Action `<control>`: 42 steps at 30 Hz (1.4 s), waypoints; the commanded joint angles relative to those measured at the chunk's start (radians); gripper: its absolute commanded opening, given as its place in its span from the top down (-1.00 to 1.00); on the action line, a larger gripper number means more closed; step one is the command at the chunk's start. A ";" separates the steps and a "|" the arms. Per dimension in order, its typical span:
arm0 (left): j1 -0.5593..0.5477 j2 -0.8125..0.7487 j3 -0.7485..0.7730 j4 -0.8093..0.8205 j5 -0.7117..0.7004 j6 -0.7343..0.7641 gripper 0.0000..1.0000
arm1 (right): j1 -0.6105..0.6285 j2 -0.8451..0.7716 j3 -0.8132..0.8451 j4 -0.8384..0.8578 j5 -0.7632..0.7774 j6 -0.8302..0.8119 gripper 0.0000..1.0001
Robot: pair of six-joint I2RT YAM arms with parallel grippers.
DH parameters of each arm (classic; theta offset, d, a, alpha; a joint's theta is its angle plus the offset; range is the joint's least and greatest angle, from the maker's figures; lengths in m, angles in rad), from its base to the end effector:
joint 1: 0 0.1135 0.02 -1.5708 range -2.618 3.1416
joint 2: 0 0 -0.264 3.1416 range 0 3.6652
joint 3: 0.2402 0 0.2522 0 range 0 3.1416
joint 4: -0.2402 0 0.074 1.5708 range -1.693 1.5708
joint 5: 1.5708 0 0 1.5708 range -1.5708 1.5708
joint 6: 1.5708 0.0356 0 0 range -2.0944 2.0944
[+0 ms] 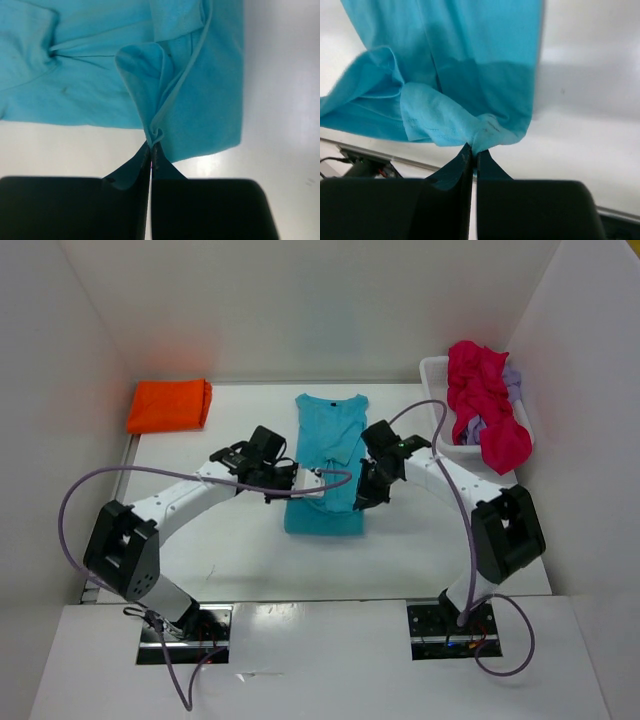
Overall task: Fold and stack the t-shirts
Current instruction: Fold the folded rectangular tshirt in 1/3 of the way
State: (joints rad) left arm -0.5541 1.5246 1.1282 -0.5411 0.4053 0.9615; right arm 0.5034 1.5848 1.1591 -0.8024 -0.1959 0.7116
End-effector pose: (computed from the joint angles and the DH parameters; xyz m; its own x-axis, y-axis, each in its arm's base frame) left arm 0.2648 -0.1804 0.2520 0.1670 0.7829 -0.5993 0.9524 0.0291 0.3034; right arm 0.2666 0.1547 0.2284 -0.9712 0.1964 -0.1348 0.1370 0.9235 0.3583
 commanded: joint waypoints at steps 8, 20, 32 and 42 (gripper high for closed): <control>0.071 0.261 0.232 0.158 -0.020 -0.004 1.00 | -0.135 0.224 0.243 0.035 -0.062 -0.145 1.00; 0.091 0.376 0.297 0.254 -0.020 0.029 1.00 | -0.210 0.388 0.333 0.025 -0.091 -0.195 1.00; 0.109 0.448 0.259 0.357 -0.112 -0.013 1.00 | -0.275 0.437 0.438 0.083 -0.093 -0.204 0.12; 0.109 0.477 0.239 0.382 -0.194 -0.121 0.92 | -0.278 0.238 0.335 0.120 -0.031 -0.253 0.16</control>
State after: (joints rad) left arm -0.4519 1.9869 1.3743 -0.1928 0.2245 0.9016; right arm 0.2153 1.9163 1.5276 -0.7185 -0.2466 0.4892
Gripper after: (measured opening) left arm 0.033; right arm 0.420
